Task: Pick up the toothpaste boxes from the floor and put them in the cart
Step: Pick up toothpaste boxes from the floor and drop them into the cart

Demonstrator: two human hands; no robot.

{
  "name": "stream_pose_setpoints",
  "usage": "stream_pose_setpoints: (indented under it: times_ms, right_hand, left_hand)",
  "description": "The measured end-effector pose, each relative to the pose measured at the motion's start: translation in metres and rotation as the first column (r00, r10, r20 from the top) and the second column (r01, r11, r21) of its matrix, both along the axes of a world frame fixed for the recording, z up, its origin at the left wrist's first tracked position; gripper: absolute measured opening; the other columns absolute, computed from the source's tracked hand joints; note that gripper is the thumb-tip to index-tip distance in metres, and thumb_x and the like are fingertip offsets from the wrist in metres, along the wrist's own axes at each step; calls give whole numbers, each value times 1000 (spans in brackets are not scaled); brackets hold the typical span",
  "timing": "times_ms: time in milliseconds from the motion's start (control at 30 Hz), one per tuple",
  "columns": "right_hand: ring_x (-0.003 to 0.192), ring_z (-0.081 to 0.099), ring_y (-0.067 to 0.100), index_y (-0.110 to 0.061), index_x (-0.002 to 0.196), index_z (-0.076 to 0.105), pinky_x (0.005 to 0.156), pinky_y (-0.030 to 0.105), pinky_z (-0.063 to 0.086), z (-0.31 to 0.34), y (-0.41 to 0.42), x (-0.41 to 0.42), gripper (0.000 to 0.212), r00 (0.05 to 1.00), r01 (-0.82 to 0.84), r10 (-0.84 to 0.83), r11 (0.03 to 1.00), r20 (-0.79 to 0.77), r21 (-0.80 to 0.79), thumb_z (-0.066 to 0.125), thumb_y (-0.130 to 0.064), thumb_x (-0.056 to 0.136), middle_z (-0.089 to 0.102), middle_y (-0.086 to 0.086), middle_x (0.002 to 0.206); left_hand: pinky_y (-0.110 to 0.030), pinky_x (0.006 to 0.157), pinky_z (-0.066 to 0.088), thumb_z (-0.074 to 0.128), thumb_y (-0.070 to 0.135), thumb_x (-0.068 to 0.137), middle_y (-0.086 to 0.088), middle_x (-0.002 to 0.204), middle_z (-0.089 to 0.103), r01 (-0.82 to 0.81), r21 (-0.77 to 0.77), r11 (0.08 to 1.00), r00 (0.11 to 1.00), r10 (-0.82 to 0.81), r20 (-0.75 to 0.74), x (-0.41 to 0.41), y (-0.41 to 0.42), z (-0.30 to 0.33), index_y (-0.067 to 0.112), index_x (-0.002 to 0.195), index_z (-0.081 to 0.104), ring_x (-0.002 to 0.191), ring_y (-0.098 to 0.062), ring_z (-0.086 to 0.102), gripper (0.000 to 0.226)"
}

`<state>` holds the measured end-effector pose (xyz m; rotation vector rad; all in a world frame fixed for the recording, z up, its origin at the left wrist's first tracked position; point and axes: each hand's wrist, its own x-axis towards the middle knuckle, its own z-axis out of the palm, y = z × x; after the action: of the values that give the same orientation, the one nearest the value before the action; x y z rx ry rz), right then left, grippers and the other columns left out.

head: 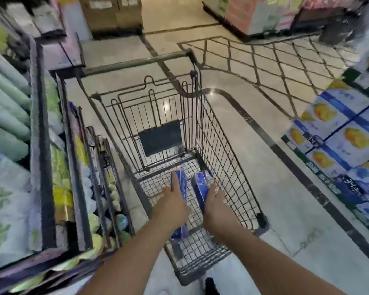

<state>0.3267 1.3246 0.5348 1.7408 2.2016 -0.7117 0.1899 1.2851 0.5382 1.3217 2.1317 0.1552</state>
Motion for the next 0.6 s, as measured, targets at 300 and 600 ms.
stream_pose_setpoints:
  times_ms: [300,600]
  right_hand:
    - [118,51,35,1,138,30,86,38,48,-157,32,6,53,992,-115,121,981,31,-158,52,-5,91,38,20,137]
    - [112,56,27,-11,122,38,84,37,48,-267,5,2,42,977,-183,210,927,47,-328,63,-4,89,39,10,129]
  left_hand:
    - [-35,62,53,65,19,91,-18,153,33,-336,-210,918,941,336,-34,37,10,-154,24,147,-34,79,-25,63,114]
    - [-38,70,45,54,18,96,-14,129,47,-497,-419,760,858,503,-104,67,-17,-263,24,152,-25,98,-33,62,97]
